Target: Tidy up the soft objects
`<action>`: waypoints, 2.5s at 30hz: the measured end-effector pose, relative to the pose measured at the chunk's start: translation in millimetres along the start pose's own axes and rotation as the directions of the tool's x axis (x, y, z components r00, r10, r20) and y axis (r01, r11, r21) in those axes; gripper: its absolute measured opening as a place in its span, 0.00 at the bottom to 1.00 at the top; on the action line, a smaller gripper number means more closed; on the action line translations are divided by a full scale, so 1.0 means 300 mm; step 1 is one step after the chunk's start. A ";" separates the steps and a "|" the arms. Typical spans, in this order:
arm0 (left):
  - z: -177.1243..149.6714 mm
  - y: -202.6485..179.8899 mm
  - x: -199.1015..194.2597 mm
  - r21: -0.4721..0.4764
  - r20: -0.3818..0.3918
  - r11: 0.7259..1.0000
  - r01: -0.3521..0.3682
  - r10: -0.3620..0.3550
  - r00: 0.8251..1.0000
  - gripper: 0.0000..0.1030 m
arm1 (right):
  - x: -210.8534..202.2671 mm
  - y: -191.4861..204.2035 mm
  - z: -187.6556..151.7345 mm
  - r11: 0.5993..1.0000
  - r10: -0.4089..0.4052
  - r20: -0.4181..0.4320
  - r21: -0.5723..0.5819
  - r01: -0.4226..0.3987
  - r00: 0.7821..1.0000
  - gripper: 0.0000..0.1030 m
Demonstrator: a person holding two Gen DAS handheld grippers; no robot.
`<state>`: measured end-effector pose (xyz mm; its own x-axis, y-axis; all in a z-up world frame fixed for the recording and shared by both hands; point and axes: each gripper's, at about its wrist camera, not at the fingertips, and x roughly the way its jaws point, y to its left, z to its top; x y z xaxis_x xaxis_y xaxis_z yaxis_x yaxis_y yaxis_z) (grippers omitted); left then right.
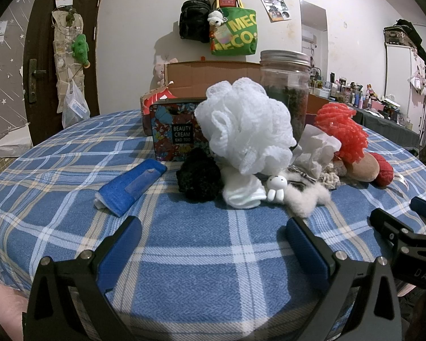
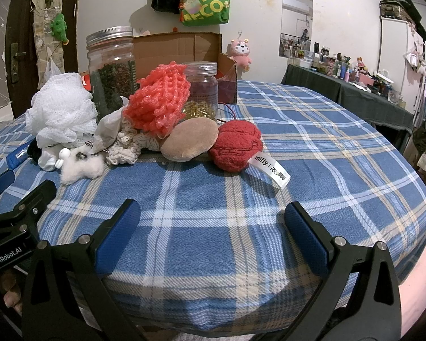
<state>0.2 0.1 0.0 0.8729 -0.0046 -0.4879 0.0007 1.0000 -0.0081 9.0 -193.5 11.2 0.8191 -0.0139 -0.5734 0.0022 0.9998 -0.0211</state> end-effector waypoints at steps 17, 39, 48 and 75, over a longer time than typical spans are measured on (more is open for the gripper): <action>0.000 0.001 0.000 0.000 -0.003 1.000 0.003 -0.003 1.000 1.00 | -0.002 -0.002 0.002 1.000 0.003 -0.003 0.002 -0.003 1.000 1.00; 0.236 0.038 -0.025 0.017 0.045 0.991 0.134 -0.135 0.990 1.00 | -0.004 -0.067 0.280 0.983 0.180 0.077 0.033 -0.183 0.981 1.00; 0.301 -0.005 0.058 0.075 -0.016 0.980 0.184 -0.183 0.983 0.99 | 0.129 -0.026 0.354 0.947 0.321 -0.030 -0.004 -0.321 0.947 0.84; 0.365 0.030 -0.018 0.011 -0.002 0.970 0.244 -0.244 0.970 0.46 | -0.005 -0.005 0.370 0.923 0.385 0.010 -0.033 -0.384 0.923 0.35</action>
<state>48.9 10.0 98.2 0.8453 -0.2488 -0.4729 0.2193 0.9685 -0.1177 71.4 -193.2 102.9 0.7626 0.3722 -0.5291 -0.3317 0.9272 0.1741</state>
